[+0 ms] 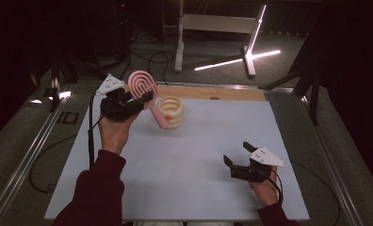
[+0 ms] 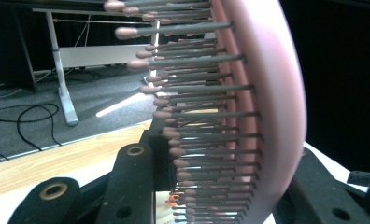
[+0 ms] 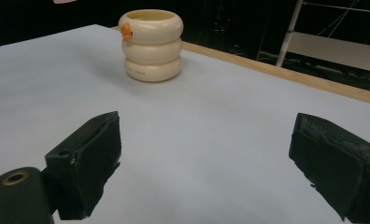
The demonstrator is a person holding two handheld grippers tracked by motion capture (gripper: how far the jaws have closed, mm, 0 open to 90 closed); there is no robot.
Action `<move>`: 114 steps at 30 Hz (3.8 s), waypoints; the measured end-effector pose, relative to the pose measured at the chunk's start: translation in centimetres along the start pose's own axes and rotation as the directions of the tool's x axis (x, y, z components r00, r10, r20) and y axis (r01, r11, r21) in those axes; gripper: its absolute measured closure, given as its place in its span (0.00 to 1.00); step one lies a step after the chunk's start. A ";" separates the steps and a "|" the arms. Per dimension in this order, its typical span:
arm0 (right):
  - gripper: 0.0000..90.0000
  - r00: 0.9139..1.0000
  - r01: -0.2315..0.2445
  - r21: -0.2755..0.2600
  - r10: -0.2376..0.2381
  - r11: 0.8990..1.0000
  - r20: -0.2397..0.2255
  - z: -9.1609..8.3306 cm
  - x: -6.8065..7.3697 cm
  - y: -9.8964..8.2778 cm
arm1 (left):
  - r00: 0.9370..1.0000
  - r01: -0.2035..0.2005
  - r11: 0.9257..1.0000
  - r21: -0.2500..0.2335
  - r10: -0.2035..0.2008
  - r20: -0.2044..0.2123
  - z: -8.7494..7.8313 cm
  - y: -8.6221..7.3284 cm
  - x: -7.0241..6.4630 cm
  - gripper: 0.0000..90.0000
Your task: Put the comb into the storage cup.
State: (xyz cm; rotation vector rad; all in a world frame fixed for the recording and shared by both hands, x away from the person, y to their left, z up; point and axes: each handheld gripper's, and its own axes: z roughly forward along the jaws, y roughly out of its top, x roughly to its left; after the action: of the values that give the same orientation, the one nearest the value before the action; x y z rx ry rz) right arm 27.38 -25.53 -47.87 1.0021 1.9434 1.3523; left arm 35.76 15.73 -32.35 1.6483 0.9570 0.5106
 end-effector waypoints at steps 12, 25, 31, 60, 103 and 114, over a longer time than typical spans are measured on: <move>0.10 1.000 0.000 -0.003 0.000 1.000 0.001 -0.2 0.0 0.1 | 1.000 -0.023 1.000 0.010 0.023 -0.020 1.0 0.7 0.1 0.71; 0.10 1.000 -0.002 -0.007 0.002 1.000 0.001 -0.3 -0.1 0.1 | 0.999 -0.038 0.999 0.009 0.039 -0.019 2.0 1.7 0.0 0.71; 0.10 1.000 -0.006 -0.009 0.006 1.000 0.000 -0.3 -0.1 0.1 | 0.999 -0.041 0.999 0.013 0.042 -0.026 2.2 1.8 0.1 0.71; 0.10 1.000 -0.011 -0.004 0.011 1.000 -0.002 -0.3 -0.2 0.1 | 0.998 -0.029 1.000 0.003 0.029 -0.058 3.3 3.1 1.2 0.71; 0.11 1.000 -0.029 -0.018 0.029 0.999 -0.001 -0.5 -0.4 0.2 | 0.995 0.027 0.999 -0.037 -0.030 -0.099 6.5 3.2 2.2 0.71; 0.11 0.999 -0.034 -0.019 0.034 0.999 -0.001 -0.5 -0.4 0.2 | 0.992 0.041 0.998 -0.045 -0.046 -0.118 7.2 2.9 2.5 0.71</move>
State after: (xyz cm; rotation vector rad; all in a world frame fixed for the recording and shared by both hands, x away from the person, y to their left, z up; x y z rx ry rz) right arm 27.28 -26.02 -47.50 1.0298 1.9191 1.3870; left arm 43.51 13.28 -32.14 1.5693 1.0605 0.6016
